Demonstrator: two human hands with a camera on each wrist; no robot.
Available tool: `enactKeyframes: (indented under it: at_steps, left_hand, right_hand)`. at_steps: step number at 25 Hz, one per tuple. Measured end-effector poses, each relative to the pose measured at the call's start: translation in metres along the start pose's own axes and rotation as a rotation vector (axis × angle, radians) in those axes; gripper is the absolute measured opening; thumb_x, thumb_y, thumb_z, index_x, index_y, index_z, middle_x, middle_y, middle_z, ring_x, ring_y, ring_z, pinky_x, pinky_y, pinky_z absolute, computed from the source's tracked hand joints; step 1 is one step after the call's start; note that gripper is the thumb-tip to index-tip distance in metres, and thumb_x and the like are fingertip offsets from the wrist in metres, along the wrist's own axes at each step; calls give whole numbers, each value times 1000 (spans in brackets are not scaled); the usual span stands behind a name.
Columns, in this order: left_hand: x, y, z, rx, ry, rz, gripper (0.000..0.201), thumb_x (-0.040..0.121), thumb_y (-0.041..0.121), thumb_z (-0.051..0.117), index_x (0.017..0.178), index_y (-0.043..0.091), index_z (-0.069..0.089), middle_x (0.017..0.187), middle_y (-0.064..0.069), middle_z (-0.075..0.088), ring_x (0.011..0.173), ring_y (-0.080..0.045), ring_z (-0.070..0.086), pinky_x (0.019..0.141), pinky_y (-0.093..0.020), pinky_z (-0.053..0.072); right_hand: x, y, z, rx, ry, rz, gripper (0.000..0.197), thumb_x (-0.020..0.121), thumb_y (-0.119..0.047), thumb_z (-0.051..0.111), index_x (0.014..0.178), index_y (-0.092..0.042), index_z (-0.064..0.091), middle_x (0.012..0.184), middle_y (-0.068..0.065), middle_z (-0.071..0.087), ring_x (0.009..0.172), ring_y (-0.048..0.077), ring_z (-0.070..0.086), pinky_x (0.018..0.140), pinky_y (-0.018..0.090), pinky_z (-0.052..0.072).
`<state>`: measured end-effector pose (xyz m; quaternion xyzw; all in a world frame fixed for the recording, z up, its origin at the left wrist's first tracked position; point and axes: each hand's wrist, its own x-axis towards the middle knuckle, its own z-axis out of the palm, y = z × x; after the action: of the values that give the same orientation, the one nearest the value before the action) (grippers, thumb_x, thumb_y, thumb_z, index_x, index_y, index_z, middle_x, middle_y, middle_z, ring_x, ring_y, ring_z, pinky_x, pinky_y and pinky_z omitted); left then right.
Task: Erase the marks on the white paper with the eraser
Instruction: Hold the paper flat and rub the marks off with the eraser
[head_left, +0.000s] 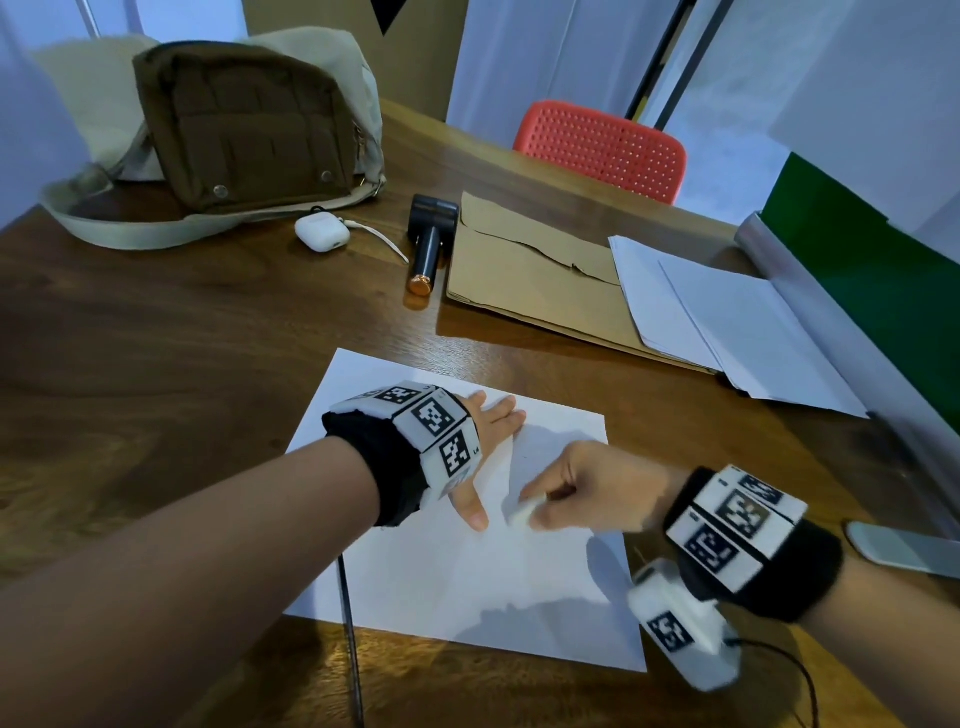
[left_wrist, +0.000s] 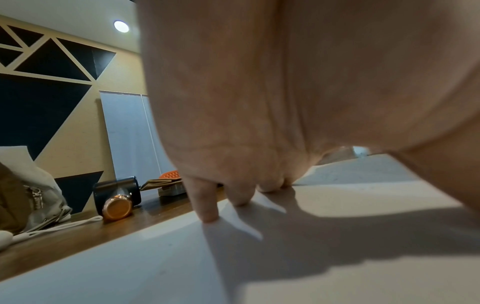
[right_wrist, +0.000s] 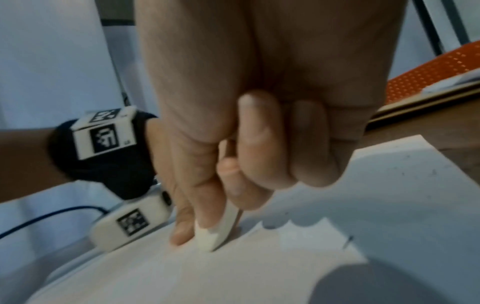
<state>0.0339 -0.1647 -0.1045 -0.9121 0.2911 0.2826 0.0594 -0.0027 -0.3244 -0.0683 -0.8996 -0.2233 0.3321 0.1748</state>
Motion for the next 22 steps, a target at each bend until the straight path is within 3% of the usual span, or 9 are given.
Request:
enactKeyframes:
  at_steps: [2, 6, 8, 10, 12, 16, 18, 20, 22]
  left_hand:
    - [-2, 1, -2, -3, -11, -10, 126, 69, 54, 73, 149, 19, -18, 158, -2, -20, 146, -29, -12, 119, -50, 5]
    - [-9, 5, -10, -26, -16, -2, 123, 73, 50, 73, 148, 21, -20, 158, -1, -20, 146, -29, -12, 117, -47, 4]
    - [-8, 5, -8, 4, -22, -11, 123, 73, 51, 72, 148, 18, -20, 158, 0, -20, 146, -28, -12, 117, -47, 5]
    - [-7, 4, -6, -3, -16, -14, 124, 72, 52, 72, 148, 18, -20, 157, 0, -21, 146, -27, -14, 118, -47, 5]
    - [-6, 3, -6, -19, -22, -8, 124, 72, 51, 72, 148, 17, -20, 157, 0, -22, 146, -27, -16, 118, -47, 3]
    - [-8, 3, -7, -39, -22, -16, 121, 74, 49, 71, 149, 16, -18, 157, -2, -22, 146, -26, -16, 118, -45, 2]
    - [-12, 5, -9, -75, 30, -15, 105, 82, 50, 63, 151, 18, -9, 159, 0, -15, 147, -23, -7, 118, -42, 9]
    - [-11, 5, -13, -108, 139, 4, 83, 88, 49, 55, 152, 19, 12, 159, 0, 9, 145, -21, 17, 113, -37, 23]
    - [-10, 6, -16, -89, 214, 7, 75, 83, 50, 61, 145, 19, 30, 146, -2, 35, 130, -23, 43, 98, -36, 40]
  right_hand:
    - [3, -5, -3, -33, -16, -2, 19, 85, -13, 62, 100, -16, 73, 40, -20, 51, 42, -6, 46, 50, 1, 34]
    - [27, -3, -19, -5, 293, 44, 24, 84, -16, 62, 67, -32, 69, 45, -13, 49, 44, 1, 45, 52, 12, 34]
    - [18, -1, -9, 6, 218, -26, 18, 84, -12, 61, 83, -23, 75, 46, -16, 52, 43, -5, 47, 55, 9, 35]
    - [2, -2, 7, 13, 22, -57, 20, 85, -12, 61, 101, -14, 73, 48, -17, 53, 43, -3, 46, 53, 6, 35]
    - [-4, 2, 9, 29, -43, -24, 21, 87, -15, 60, 104, -14, 72, 50, -13, 53, 40, 1, 44, 49, 7, 37]
    - [10, 20, -22, 252, 377, 186, 29, 91, -24, 55, 102, 0, 67, 65, 1, 59, 38, 2, 49, 43, 13, 39]
    - [17, 27, -29, 254, 451, 228, 31, 90, -26, 57, 96, 2, 68, 64, 3, 60, 44, 8, 51, 42, 13, 40]
    - [24, 27, -26, 217, 403, 229, 29, 89, -24, 58, 89, 3, 68, 63, 5, 62, 46, 10, 54, 45, 15, 42]
    - [31, 23, -25, 165, 413, 250, 30, 88, -23, 56, 83, 3, 69, 60, 6, 63, 46, 11, 55, 47, 17, 44]
